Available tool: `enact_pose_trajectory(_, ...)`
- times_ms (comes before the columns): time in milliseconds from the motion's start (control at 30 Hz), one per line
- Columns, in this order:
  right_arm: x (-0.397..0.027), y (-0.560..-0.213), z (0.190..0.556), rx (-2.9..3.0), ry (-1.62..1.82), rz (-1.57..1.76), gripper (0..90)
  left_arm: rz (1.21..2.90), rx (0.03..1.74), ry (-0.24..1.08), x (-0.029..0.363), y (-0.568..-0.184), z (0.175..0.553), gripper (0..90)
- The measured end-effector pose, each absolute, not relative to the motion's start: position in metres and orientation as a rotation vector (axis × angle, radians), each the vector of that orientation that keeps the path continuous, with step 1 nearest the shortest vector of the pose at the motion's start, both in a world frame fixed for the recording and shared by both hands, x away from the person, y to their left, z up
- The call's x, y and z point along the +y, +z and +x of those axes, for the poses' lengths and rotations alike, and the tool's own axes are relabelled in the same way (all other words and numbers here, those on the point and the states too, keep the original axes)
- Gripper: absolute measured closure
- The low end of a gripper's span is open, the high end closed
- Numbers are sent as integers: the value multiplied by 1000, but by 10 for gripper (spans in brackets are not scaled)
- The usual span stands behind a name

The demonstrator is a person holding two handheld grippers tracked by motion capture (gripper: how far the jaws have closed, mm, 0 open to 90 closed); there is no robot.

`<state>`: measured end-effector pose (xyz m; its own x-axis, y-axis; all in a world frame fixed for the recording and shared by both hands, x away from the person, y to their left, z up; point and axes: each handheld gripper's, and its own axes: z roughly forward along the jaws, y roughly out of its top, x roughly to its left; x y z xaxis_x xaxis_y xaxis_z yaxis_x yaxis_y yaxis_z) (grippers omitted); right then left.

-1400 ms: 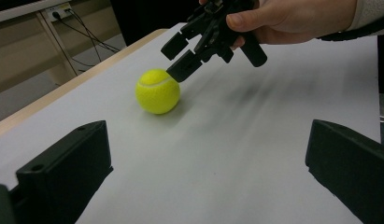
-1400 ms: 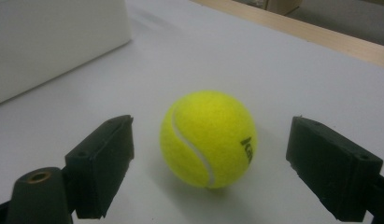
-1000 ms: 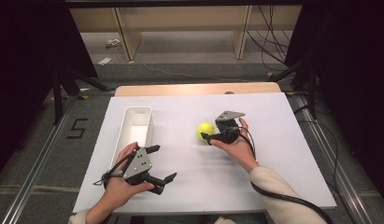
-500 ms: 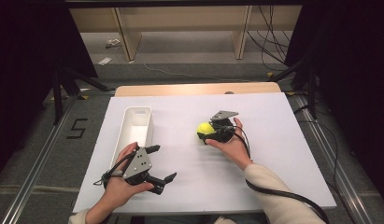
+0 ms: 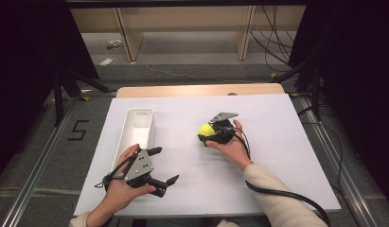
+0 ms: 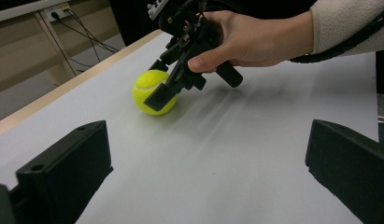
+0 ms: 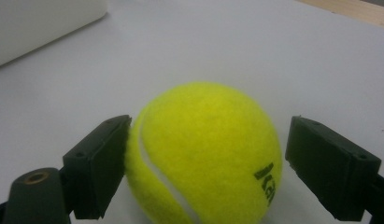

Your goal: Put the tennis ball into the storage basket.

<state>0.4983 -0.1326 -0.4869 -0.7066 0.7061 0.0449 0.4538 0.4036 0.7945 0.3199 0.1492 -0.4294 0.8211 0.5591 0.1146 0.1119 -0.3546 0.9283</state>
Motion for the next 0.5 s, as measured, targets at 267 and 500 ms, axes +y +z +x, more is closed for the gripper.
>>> enact_pose_trajectory(267, -129, -489, 501, 2384, 1198, 1004, 178, 1900, 504, 507, 149, -429, 320, 0)
enact_pose_trajectory(500, -124, -490, 500, 2396, 1201, 996, 252, 1898, 504, 507, 150, -429, 320, 0)
